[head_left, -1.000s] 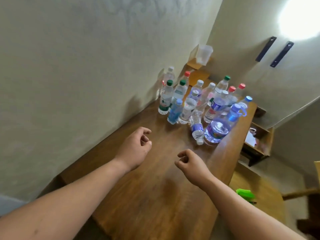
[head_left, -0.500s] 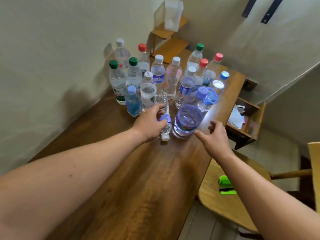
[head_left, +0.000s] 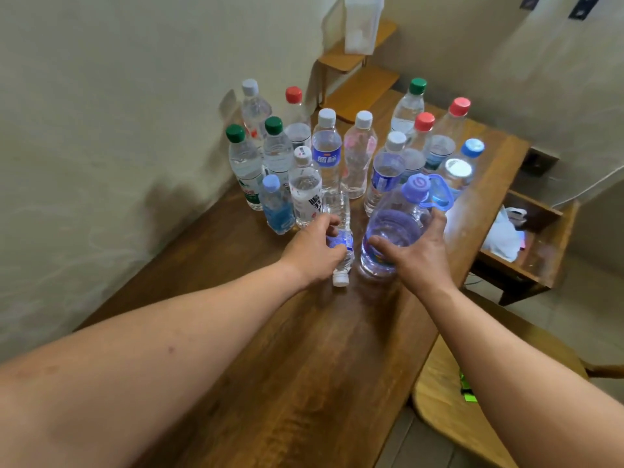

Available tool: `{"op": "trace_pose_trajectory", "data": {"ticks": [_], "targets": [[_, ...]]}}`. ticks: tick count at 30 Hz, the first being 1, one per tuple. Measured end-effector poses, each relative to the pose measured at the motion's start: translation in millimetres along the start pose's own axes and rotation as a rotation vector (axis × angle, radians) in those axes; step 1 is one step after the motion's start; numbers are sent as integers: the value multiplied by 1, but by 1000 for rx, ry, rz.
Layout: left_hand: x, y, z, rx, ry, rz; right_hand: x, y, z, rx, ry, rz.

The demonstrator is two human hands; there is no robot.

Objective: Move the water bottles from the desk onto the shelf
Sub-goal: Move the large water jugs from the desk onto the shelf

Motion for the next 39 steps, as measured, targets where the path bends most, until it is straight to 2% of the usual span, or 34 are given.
{"op": "trace_pose_trajectory", "data": {"ticks": [5, 9, 13, 16, 21, 25, 28, 34, 39], "targets": [[-24, 3, 5, -25, 13, -43, -6, -7, 8, 43, -64, -12], [-56, 4, 31, -92, 7, -101, -45, 9, 19, -10, -61, 70], [-101, 5, 54, -90, 36, -188, -99, 57, 15, -27, -28, 203], [-149, 18, 74, -69, 60, -262, -148, 104, -6, 2, 71, 249], [-251, 71, 142, -97, -53, -338, -249, 183, -77, -3, 188, 327], [-345, 135, 207, -76, -163, -353, -341, 241, -151, 8, 320, 408], [-415, 185, 248, -66, -223, -325, -399, 275, -207, 36, 484, 450], [-551, 263, 315, -174, -355, -170, -487, 335, -306, -20, 815, 571], [-627, 301, 348, -136, -601, -25, -532, 376, -367, -33, 1057, 689]]}}
Point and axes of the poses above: each hand's wrist, its own x-axis towards the middle knuckle, its own z-axis out of the back of the hand, y = z × x, the point moved 2 cm from there along x, towards the middle knuckle, and after that the axes turned 4 degrees about y, right-handed, at the moved point
